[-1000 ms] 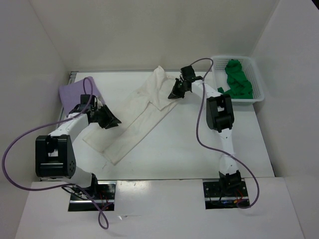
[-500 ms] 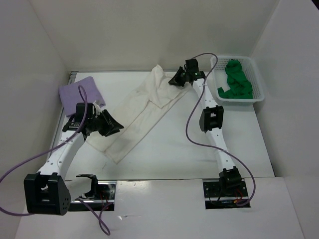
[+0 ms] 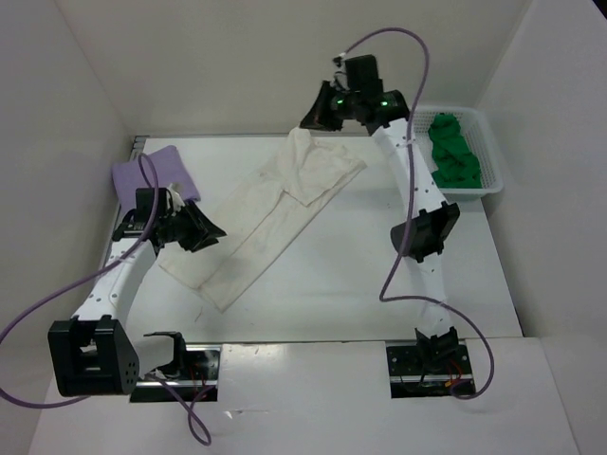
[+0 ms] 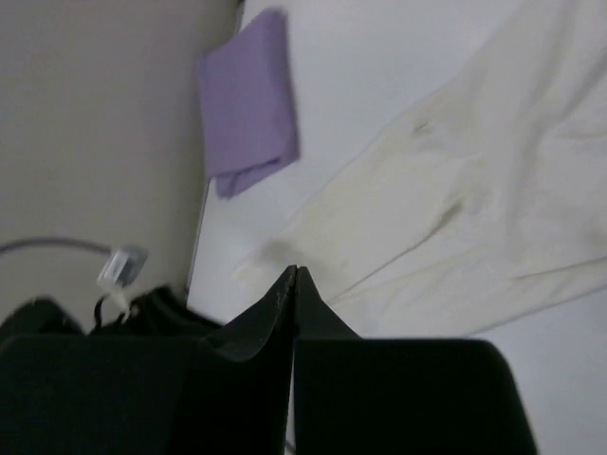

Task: Fold and stack the t-shirts
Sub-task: Rotate the tshirt 90 degrees

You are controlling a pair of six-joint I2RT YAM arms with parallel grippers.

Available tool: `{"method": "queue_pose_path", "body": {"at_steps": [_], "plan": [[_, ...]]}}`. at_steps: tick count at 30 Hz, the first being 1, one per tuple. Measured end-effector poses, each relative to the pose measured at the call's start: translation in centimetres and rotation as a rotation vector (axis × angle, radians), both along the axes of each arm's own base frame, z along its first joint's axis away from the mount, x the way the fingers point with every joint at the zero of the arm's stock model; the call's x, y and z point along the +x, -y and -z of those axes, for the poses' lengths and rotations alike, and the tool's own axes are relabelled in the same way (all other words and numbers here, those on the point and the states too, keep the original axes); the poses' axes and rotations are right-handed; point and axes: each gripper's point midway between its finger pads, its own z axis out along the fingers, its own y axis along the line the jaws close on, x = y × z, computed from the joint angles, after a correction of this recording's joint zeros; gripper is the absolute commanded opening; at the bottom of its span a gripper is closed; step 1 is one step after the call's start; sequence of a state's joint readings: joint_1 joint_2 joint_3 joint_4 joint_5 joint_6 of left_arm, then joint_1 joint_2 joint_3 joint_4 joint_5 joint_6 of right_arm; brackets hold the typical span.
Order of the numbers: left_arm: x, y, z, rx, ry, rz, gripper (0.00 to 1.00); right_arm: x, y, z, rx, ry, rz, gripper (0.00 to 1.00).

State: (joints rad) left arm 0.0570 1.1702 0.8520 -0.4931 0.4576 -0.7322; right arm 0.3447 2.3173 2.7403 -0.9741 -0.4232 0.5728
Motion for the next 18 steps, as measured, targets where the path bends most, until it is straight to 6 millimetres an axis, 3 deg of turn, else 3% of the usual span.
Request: {"method": "queue_pose_path", "body": {"at_steps": [2,3,5,6,7,9,11,13,15,18], "plan": [[0.5,-0.6,-0.1,0.004,0.002,-0.015,0.42,-4.7,-5.0,-0.9,-0.026,0.017,-0.101,0.00],[0.7,-0.8,-0.4,0.011,0.013,-0.012,0.42,-7.6,-7.3,-0.6,-0.046,0.016,-0.155,0.06],[1.4,-1.1,-1.2,0.018,0.039,-0.012,0.42,-14.1,-9.5,1.3,-0.068,-0.042,-0.241,0.23],[1.7,-1.1,-1.4,0.017,0.049,-0.008,0.42,-17.2,-9.2,2.7,-0.051,-0.063,-0.256,0.38],[1.9,-1.0,-1.5,0.015,0.062,-0.001,0.42,-20.0,-7.8,4.0,-0.030,-0.098,-0.248,0.42],[2.1,-0.9,-1.5,0.012,0.067,0.011,0.42,-23.4,-3.8,7.3,0.025,-0.158,-0.170,0.45],[2.2,-0.9,-1.3,0.008,0.068,0.016,0.42,-24.2,-1.8,10.7,0.036,-0.217,-0.080,0.45],[2.3,-1.1,-1.3,0.012,0.068,0.009,0.42,-24.1,-4.4,13.5,0.049,-0.254,-0.071,0.47],[2.5,-1.2,-1.3,0.017,0.072,0.002,0.42,-25.0,-8.7,18.0,0.041,-0.309,-0.104,0.50],[2.6,-1.5,-1.3,0.022,0.077,-0.009,0.43,-28.5,-11.8,25.1,-0.025,-0.439,-0.124,0.57]]}}
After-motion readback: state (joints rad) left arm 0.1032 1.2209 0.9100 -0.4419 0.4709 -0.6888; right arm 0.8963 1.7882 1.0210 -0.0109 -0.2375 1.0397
